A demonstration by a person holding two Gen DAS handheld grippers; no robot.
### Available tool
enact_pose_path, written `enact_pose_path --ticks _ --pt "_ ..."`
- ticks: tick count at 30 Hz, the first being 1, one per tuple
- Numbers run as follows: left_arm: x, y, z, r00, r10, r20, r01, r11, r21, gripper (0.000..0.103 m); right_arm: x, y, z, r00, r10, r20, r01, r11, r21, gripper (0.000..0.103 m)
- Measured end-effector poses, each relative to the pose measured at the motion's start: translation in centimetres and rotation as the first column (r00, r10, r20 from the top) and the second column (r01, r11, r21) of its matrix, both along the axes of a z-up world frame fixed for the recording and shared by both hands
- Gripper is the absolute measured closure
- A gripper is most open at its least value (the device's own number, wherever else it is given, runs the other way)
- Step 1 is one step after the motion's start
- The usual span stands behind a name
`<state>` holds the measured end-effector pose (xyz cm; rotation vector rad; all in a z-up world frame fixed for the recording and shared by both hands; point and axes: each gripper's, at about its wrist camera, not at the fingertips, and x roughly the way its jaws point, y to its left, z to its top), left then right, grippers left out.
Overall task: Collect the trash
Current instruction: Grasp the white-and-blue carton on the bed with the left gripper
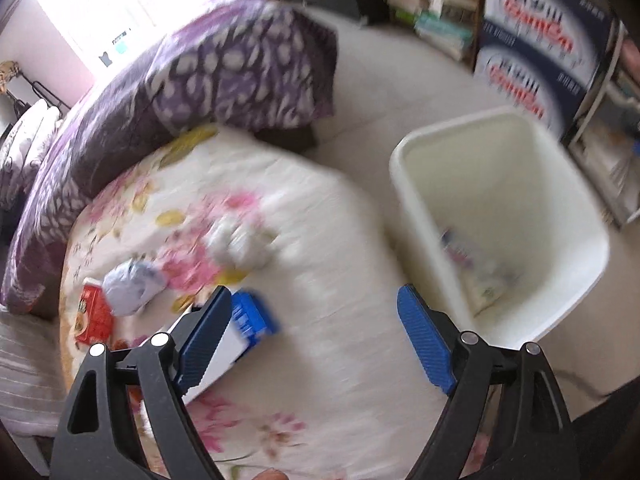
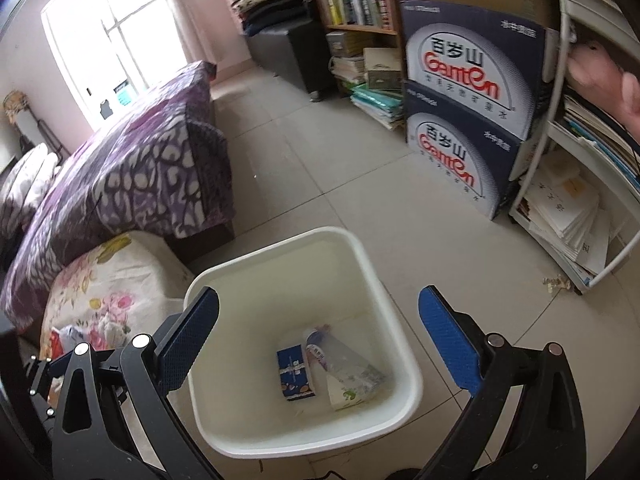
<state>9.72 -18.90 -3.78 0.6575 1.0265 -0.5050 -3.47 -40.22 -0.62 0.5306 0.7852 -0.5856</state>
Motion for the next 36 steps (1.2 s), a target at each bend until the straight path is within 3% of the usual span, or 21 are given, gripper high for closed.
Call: enact_pose_path --ticks 7,16,17,19,22,28,36 --pt "2.4 5.3 -3.0 1.0 0.023 0.001 -0.022 0.991 0.134 0.021 2.2 2.6 -0.7 0.998 0.056 -0.032 -0.056 0.998 0.002 0.007" --pt "4.0 8.6 -4.7 0.999 -0.012 0.037 0.006 0.987 0.163 0.023 5.7 7.1 -1.6 0.983 0.166 -0.077 -0.168 0.985 -0.024 0.007" --pt "4.1 8.9 -4.9 0.999 -0.014 0.038 0.008 0.988 0.152 0.031 6.0 7.4 -1.7 0.982 0.173 -0.08 -0.176 0.984 -0.024 0.007" --pt "4.3 9.4 -4.9 0.998 -0.011 0.054 0.004 0.991 0.131 0.036 6.7 8.1 -1.9 0.978 0.193 -0.084 -0.195 0.981 -0.019 0.007" --pt "4.9 10.6 -3.8 0.999 0.021 0.048 -0.024 0.999 0.048 0.055 8.1 9.6 -2.3 0.965 0.25 -0.085 -0.252 0.968 -0.016 0.007" --pt "6.8 14.5 -2.0 0.988 0.143 -0.063 -0.151 0.977 -0.15 0.09 10.9 13.1 -3.2 0.918 0.387 -0.081 -0.388 0.922 0.005 0.007" --pt "7.8 19.1 -0.1 0.955 0.251 -0.159 -0.29 0.906 -0.309 0.091 15.7 18.2 -5.0 0.835 0.548 -0.055 -0.547 0.837 0.027 0.007"
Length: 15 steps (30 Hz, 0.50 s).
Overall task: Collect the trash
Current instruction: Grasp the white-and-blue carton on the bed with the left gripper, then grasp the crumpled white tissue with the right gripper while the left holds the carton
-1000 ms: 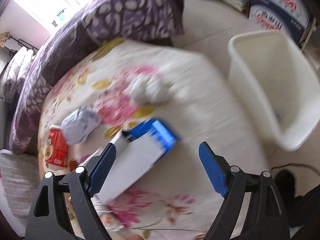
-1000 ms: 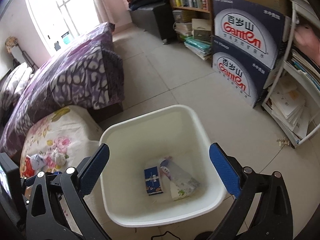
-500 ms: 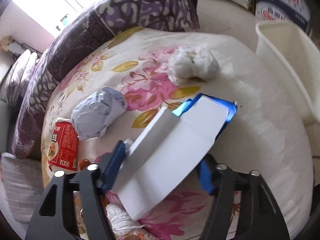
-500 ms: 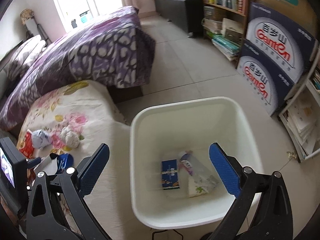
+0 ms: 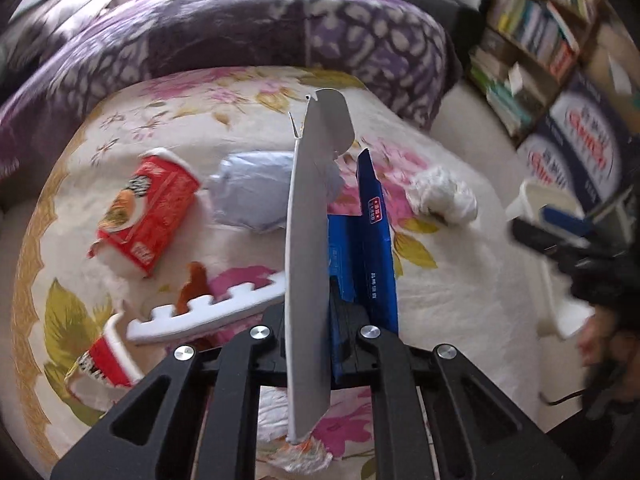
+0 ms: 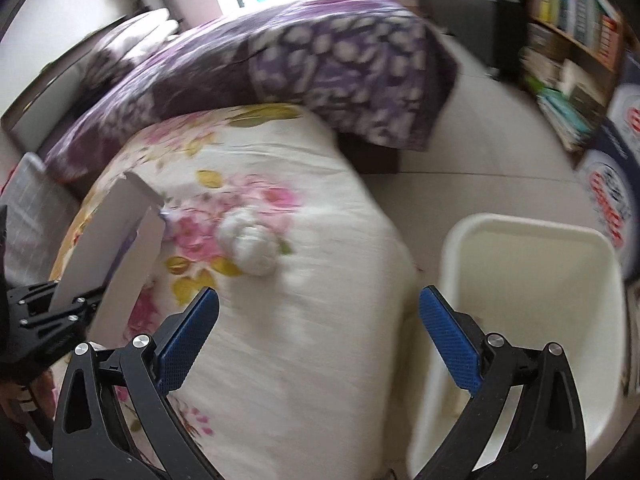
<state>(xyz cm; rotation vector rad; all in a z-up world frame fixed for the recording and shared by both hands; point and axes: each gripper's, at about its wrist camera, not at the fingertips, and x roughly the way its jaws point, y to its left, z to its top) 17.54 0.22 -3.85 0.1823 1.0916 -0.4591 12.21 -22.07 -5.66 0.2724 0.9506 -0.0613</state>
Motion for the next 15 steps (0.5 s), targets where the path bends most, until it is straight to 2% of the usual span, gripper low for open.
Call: enact_pose_path --ticks 6,11,13,14,15 --pt "0.1 2.5 3.0 0.996 0.074 0.044 -0.071 0.995 -0.072 0.091 3.2 2.2 -1.5 1.0 0.02 0.008 -0.02 1.0 0.004 0.008" --pt "0.3 3.6 3.7 0.994 0.099 0.054 -0.094 0.991 -0.09 0.091 4.6 3.1 -2.2 0.999 0.031 0.011 -0.031 0.999 -0.022 0.009" --pt "0.4 3.7 3.5 0.993 0.106 0.05 -0.101 0.991 -0.09 0.091 5.1 3.3 -2.4 0.999 0.04 0.017 -0.039 0.999 -0.024 0.014" --pt "0.5 3.8 3.5 0.993 0.11 0.049 -0.105 0.991 -0.088 0.091 5.3 3.4 -2.6 0.999 0.044 0.01 -0.044 0.999 -0.027 0.025" --pt "0.5 3.8 3.4 0.992 0.116 0.052 -0.112 0.99 -0.082 0.091 5.7 3.5 -2.9 0.999 0.048 -0.006 -0.048 0.998 -0.027 0.04"
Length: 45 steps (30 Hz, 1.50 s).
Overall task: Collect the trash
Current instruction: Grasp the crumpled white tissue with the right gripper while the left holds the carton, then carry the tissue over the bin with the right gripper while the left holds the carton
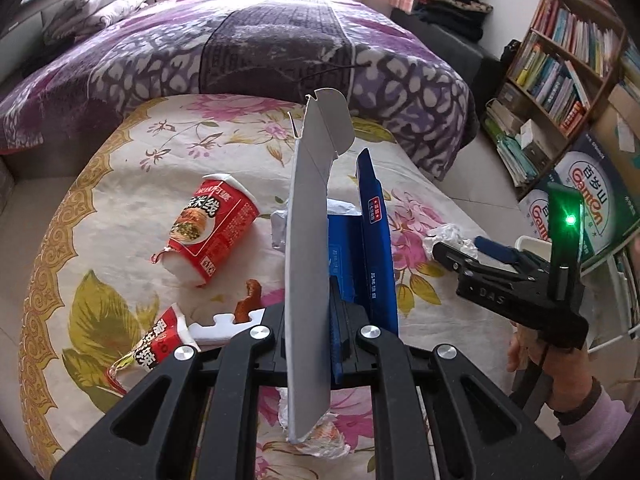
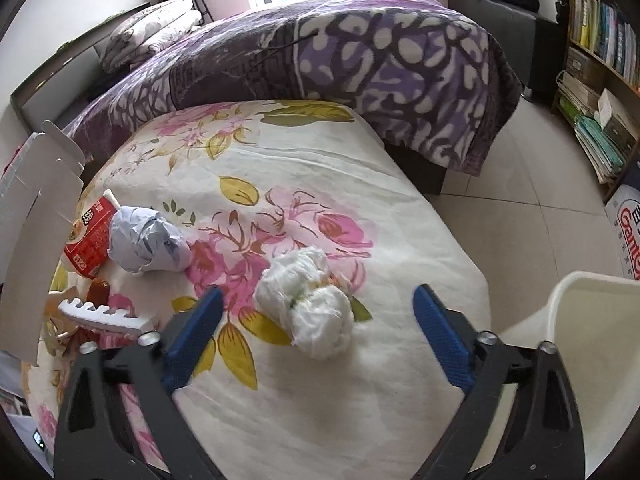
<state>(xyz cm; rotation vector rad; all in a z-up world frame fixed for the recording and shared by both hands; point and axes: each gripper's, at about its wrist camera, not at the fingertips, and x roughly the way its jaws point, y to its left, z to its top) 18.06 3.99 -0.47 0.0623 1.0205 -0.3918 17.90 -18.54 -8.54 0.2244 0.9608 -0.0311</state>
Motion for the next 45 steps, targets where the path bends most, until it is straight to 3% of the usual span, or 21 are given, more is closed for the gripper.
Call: enact_pose_path --ticks 2,6,17,20,27,37,45 --pt "-0.1 0.2 0.0 1.0 0.012 0.002 -0.012 1.0 0.001 0.091 0.3 0.0 -0.5 1.0 0.014 -0.025 -0.013 0.999 0.038 0.062" --pt "-0.3 0.4 0.5 0.999 0.04 0.023 -0.039 0.999 -0.012 0.091 -0.5 0.2 0.5 1.0 -0.009 0.016 0.009 1.0 0.019 0.063" --pt "-2.0 0.6 3.3 0.978 0.173 0.117 -0.17 0.985 -0.03 0.091 -4.3 0.7 7.4 0.99 -0.053 0.129 0.056 0.998 -0.017 0.063" --pt "-2.9 0.3 4.0 0.967 0.19 0.172 -0.193 0.981 0.0 0.091 -5.7 1.2 8.8 0.99 -0.051 0.128 0.055 0.998 -0.028 0.063" --pt "-4.0 0.3 4.5 0.955 0.224 0.196 -0.228 0.974 -0.003 0.091 -8.2 1.2 8.8 0.989 -0.048 0.142 0.048 0.999 0.007 0.063" --pt "-4.6 -0.9 3.8 0.959 0.238 0.152 -0.24 0.971 -0.007 0.091 -9.8 -0.7 9.0 0.986 -0.079 0.149 0.074 0.996 0.043 0.063" --pt "-5.2 -3.5 4.0 0.965 0.205 0.165 -0.207 0.978 -0.007 0.091 -10.8 -3.0 9.1 0.982 -0.118 0.147 0.112 0.992 0.052 0.063"
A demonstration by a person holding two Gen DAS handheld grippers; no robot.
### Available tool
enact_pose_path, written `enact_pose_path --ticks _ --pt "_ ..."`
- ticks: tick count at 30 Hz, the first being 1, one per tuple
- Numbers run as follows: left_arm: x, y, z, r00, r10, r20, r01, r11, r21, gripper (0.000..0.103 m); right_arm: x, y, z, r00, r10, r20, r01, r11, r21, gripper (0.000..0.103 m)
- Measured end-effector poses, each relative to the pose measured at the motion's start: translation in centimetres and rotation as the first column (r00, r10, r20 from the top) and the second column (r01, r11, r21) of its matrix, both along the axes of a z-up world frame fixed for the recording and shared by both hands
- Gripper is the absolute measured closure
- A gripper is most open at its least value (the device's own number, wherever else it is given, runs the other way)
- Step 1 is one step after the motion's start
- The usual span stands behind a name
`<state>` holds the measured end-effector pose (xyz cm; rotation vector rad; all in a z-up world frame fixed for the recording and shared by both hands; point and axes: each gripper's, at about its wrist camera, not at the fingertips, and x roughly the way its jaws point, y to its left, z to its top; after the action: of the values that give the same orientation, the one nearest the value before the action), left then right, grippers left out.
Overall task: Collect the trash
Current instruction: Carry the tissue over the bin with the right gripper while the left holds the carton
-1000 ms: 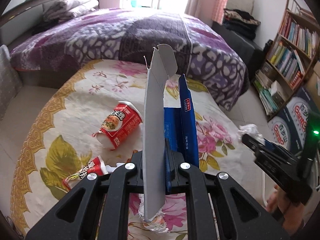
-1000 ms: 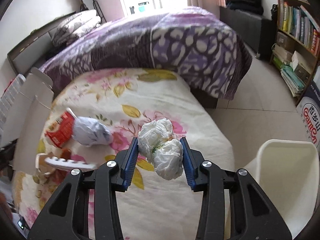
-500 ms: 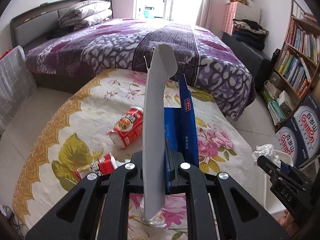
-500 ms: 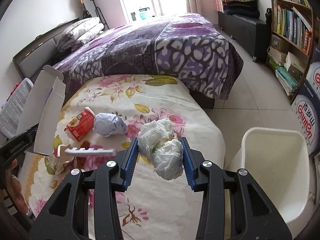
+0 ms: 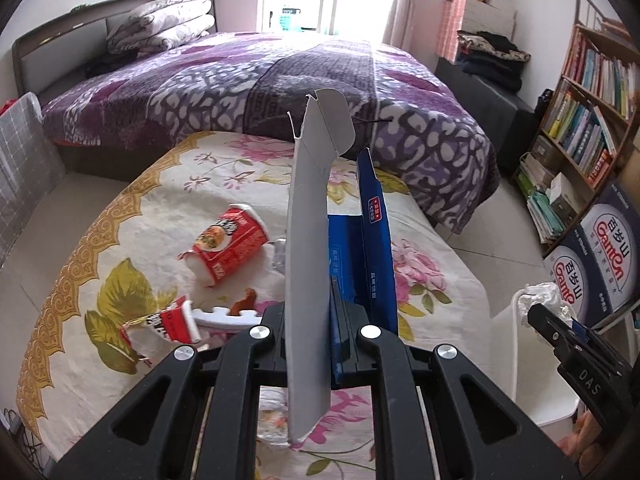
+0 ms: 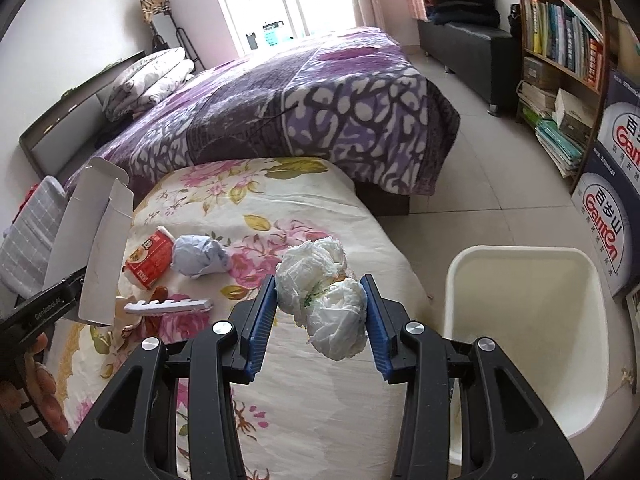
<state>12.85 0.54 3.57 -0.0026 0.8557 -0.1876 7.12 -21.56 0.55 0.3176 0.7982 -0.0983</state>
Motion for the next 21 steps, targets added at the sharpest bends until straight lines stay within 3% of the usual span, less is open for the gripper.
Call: enact_pose_path --ticks 21 --pt "-1.2 -7.4 0.1 0.994 -0.105 0.006 0.105 0.994 0.002 0.091 -2.2 -5.3 -0.2 0.995 -0.098 -0.011 0.099 0.995 0.016 0.062"
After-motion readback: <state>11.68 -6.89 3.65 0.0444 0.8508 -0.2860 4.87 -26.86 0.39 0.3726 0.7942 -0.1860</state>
